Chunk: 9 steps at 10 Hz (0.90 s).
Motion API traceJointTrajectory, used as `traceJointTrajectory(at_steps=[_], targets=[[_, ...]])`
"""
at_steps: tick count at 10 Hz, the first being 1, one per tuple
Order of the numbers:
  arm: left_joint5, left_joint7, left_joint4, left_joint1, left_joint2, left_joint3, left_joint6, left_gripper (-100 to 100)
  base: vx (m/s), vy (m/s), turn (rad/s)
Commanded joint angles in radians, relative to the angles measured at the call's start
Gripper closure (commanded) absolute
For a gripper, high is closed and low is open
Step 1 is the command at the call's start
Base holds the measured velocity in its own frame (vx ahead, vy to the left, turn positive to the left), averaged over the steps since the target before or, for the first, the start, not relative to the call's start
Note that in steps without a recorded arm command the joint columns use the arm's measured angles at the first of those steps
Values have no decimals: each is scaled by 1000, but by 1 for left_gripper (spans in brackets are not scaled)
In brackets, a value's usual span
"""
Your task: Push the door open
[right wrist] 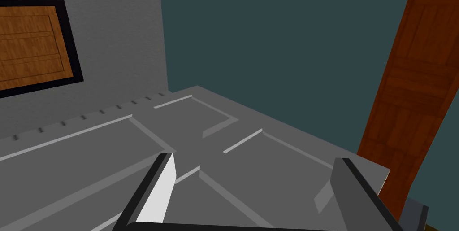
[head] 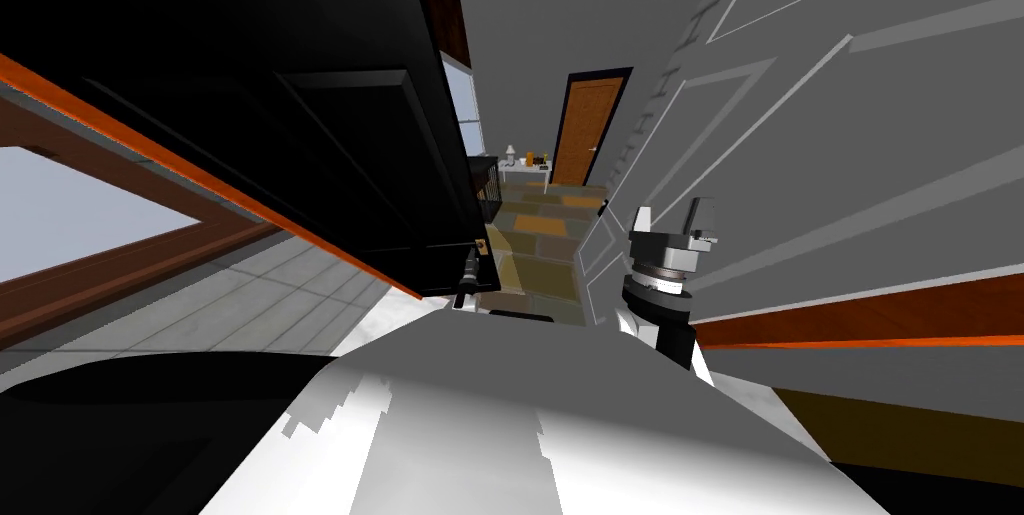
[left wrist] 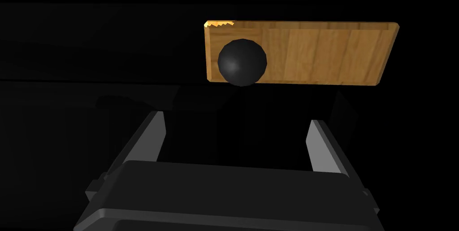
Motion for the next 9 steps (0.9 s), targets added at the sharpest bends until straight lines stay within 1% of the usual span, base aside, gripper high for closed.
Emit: traceJointTrajectory(at_steps=[1,3,4,5,6,9], targets=[[1,-2,1,1,-2,3,-5,-100,203,20,-21],[3,-3,4,3,-11,7,-12,-100,218,26,-31],[4,-4,6,3,-20,9,-16,-100,175,20,-19],[3,-4,0,6,-16,7,-11,-100,66,6,9],[3,-4,0,6,-16,7,-11,100,-13,-3,-7],[3,-4,0,6,-16,7,-11,100,-16,-1,-4]])
